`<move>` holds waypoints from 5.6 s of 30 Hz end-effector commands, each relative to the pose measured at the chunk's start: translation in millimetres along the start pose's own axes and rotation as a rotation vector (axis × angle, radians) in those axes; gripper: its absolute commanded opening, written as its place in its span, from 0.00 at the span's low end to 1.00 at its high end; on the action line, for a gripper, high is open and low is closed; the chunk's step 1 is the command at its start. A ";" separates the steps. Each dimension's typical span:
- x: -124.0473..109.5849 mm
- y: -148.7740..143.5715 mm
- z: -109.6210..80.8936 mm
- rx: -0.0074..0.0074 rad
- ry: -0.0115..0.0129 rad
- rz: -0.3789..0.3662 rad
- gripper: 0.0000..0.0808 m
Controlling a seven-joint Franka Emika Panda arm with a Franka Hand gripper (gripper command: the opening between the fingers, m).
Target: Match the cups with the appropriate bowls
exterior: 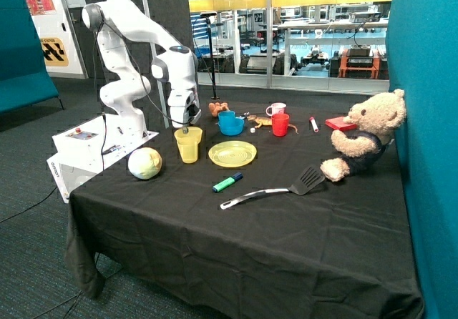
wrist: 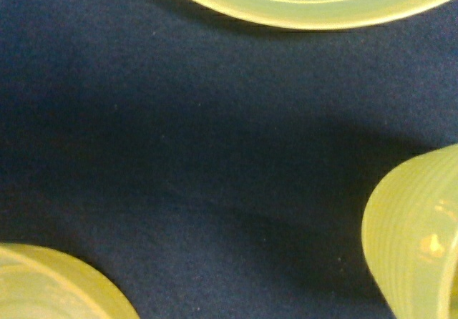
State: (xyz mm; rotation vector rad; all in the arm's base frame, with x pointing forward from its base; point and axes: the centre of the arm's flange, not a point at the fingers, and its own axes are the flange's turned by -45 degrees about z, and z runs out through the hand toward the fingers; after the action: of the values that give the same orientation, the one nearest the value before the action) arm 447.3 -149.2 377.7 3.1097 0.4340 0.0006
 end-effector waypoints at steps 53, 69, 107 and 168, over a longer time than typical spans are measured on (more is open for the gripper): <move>5.6 3.6 43.1 0.0018 -0.0001 0.005 0.66; 7.0 -5.6 45.5 0.0018 -0.0001 0.003 0.00; 2.3 -4.2 43.4 0.0018 -0.0001 0.024 0.00; 12.3 -84.9 -34.6 0.0018 0.0001 -0.184 0.00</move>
State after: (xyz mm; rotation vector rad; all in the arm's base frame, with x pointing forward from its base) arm 443.9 -78.8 410.6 3.0654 0.6753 -0.0012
